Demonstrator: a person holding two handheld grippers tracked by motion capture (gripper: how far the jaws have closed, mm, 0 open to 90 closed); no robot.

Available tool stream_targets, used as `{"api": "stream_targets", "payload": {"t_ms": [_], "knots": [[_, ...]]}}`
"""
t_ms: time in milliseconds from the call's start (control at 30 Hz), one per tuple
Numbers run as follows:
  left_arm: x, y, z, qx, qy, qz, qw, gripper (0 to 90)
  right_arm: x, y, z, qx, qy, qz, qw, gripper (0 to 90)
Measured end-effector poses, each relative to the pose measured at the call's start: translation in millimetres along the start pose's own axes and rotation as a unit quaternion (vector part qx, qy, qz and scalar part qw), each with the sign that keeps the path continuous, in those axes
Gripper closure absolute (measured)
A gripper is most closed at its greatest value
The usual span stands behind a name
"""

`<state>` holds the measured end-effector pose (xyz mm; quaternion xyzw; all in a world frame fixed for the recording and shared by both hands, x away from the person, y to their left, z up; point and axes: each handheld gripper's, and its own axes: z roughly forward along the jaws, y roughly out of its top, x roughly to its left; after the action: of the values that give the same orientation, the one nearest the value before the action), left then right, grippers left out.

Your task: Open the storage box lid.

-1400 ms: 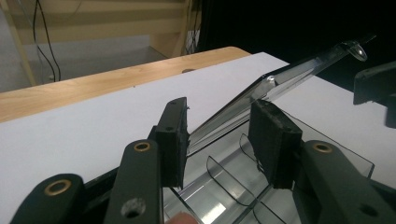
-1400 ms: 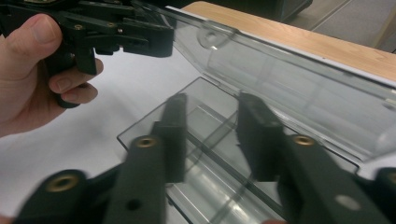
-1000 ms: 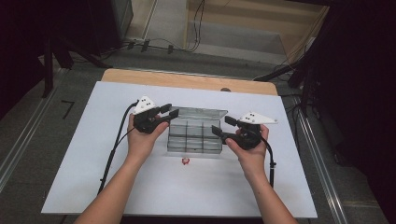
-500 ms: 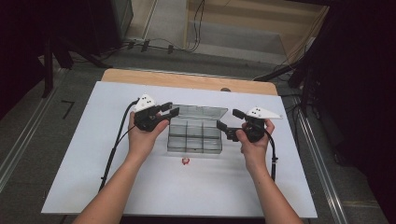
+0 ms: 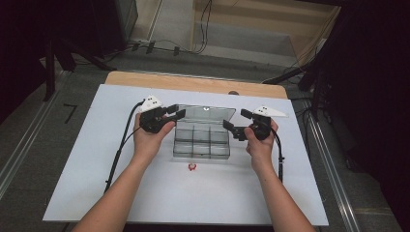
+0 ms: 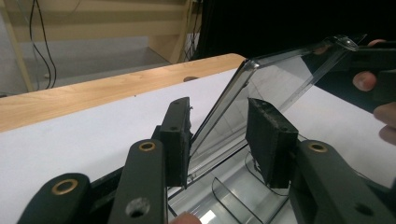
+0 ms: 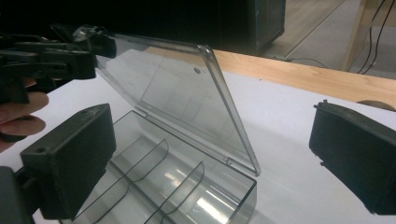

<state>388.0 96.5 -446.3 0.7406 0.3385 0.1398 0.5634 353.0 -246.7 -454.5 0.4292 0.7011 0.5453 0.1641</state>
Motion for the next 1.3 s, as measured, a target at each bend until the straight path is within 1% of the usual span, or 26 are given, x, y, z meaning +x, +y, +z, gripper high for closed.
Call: {"api": "stream_targets", "payload": {"t_ms": [33,100,133,167,200,233,267,333,367,433,533,633,667,800,900,1000,1067,1133,1200,1267,1300], "knots": [[0.7,0.1,0.3,-0.001,0.000,-0.001,1.0000,59.4,-0.9,0.0,2.3,0.004,0.000,0.002,1.0000,4.3],[1.5,0.1,1.2,-0.002,-0.001,-0.005,1.0000,59.8,-3.1,-0.2,6.5,0.006,0.009,0.013,0.9999,6.3],[2.1,0.0,1.5,-0.002,-0.001,-0.006,1.0000,60.2,-4.0,-0.3,8.2,0.008,0.010,0.014,0.9998,12.4],[2.9,-0.1,2.0,-0.002,-0.003,-0.007,1.0000,60.4,-4.5,-0.9,9.4,0.010,0.007,0.019,0.9997,20.6],[3.8,-0.3,2.3,-0.001,-0.003,-0.008,1.0000,60.6,-5.2,-1.6,10.9,0.010,0.009,0.020,0.9997,21.2],[4.7,-0.8,3.0,-0.001,-0.004,-0.009,0.9999,60.9,-5.4,-2.1,12.5,0.016,0.005,0.019,0.9997,22.4],[5.3,-0.9,3.4,-0.001,-0.004,-0.009,0.9999,61.4,-5.8,-2.9,14.3,0.021,-0.004,0.016,0.9997,27.8],[7.0,-1.3,4.4,0.000,-0.005,-0.010,0.9999,62.0,-6.7,-3.9,15.9,0.021,-0.007,0.014,0.9997,33.4],[7.5,-1.6,4.8,0.001,-0.005,-0.010,0.9999,62.4,-6.8,-4.3,16.9,0.020,-0.015,0.014,0.9996,37.8],[9.0,-2.2,6.1,0.001,-0.005,-0.012,0.9999,62.9,-7.7,-4.6,18.6,0.018,-0.020,0.009,0.9996,42.9],[10.8,-3.4,7.9,0.004,-0.004,-0.012,0.9999,63.5,-9.4,-4.2,20.8,0.016,-0.018,0.006,0.9997,49.5],[13.2,-4.8,9.6,0.005,-0.003,-0.016,0.9999,64.9,-10.2,-3.5,22.7,0.012,-0.012,0.011,0.9998,55.2],[14.3,-5.4,10.6,0.006,-0.002,-0.018,0.9998,65.6,-10.2,-3.5,23.2,0.012,-0.013,0.010,0.9998,56.4],[17.8,-5.7,13.9,0.017,0.006,-0.017,0.9997,68.5,-12.2,-2.5,26.3,0.009,-0.020,0.012,0.9997,61.0],[21.2,-6.6,16.0,0.023,0.006,-0.020,0.9995,70.0,-15.2,-2.0,27.6,0.006,-0.018,0.026,0.9995,63.2],[23.1,-8.3,18.5,0.027,0.008,-0.021,0.9994,70.9,-16.8,-1.8,29.2,0.006,-0.022,0.031,0.9993,64.9],[24.9,-9.3,20.1,0.029,0.008,-0.026,0.9992,71.3,-17.5,-1.6,30.5,0.007,-0.024,0.031,0.9992,66.0],[26.5,-10.8,22.4,0.029,0.006,-0.035,0.9989,71.2,-18.5,-1.8,31.5,0.007,-0.027,0.034,0.9990,67.1],[28.3,-12.6,24.8,0.036,0.004,-0.051,0.9981,69.8,-19.1,-2.2,32.6,0.008,-0.033,0.041,0.9986,68.3],[28.5,-13.9,26.5,0.041,0.008,-0.051,0.9978,69.9,-19.7,-2.8,33.7,0.008,-0.036,0.043,0.9984,69.1],[28.2,-14.6,27.1,0.045,0.012,-0.046,0.9979,70.2,-19.9,-3.1,34.3,0.008,-0.038,0.045,0.9982,69.4]]}}
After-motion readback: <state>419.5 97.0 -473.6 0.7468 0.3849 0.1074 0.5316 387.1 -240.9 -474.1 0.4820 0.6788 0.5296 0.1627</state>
